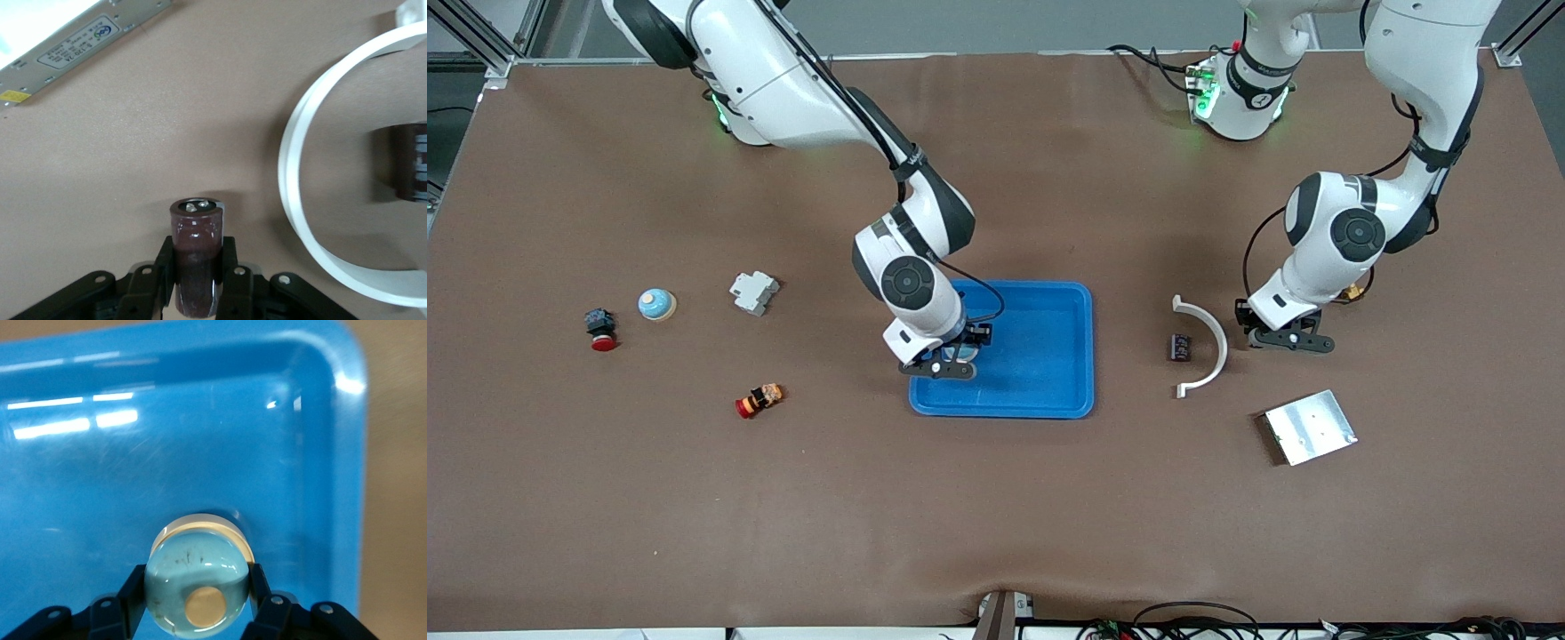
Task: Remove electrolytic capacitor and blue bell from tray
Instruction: 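Place the capacitor inside the white arc while the right gripper lifts the bell, then carry the bell with the right gripper and set it beside the orange button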
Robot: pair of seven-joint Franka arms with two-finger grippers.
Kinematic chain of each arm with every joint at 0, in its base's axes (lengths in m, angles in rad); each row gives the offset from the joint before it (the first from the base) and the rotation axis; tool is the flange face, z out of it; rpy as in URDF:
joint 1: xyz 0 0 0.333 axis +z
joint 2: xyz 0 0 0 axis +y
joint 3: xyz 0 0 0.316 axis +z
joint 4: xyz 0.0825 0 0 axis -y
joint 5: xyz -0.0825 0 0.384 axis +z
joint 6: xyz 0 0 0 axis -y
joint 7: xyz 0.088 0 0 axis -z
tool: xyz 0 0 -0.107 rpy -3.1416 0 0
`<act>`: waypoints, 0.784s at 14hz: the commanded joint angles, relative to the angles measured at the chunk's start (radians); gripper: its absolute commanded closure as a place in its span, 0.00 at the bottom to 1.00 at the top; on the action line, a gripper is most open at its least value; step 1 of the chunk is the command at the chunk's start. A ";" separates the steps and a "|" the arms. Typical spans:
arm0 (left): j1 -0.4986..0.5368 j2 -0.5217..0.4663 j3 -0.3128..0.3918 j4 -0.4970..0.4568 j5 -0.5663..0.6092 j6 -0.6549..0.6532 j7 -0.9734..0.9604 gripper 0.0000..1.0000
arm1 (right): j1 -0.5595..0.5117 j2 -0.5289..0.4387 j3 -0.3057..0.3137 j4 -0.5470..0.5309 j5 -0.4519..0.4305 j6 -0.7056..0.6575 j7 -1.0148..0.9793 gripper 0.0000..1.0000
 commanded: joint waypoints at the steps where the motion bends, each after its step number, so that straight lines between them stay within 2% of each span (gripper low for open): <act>1: 0.025 0.024 -0.006 -0.010 0.010 0.065 0.034 1.00 | -0.054 -0.061 -0.011 0.016 -0.002 -0.093 0.001 1.00; 3: 0.028 0.046 -0.006 -0.009 0.010 0.093 0.038 1.00 | -0.094 -0.097 -0.046 0.015 -0.002 -0.132 -0.040 1.00; 6: 0.035 0.069 -0.006 -0.004 0.010 0.105 0.040 1.00 | -0.169 -0.133 -0.119 0.000 -0.002 -0.214 -0.240 1.00; 9: 0.036 0.084 -0.006 -0.001 0.010 0.119 0.041 1.00 | -0.221 -0.135 -0.197 -0.037 -0.014 -0.225 -0.431 1.00; 10: 0.041 0.086 -0.008 0.000 0.010 0.119 0.040 0.72 | -0.232 -0.135 -0.233 -0.059 -0.014 -0.224 -0.532 1.00; 11: 0.042 0.087 -0.006 0.002 0.010 0.119 0.038 0.23 | -0.243 -0.134 -0.271 -0.080 -0.014 -0.218 -0.638 1.00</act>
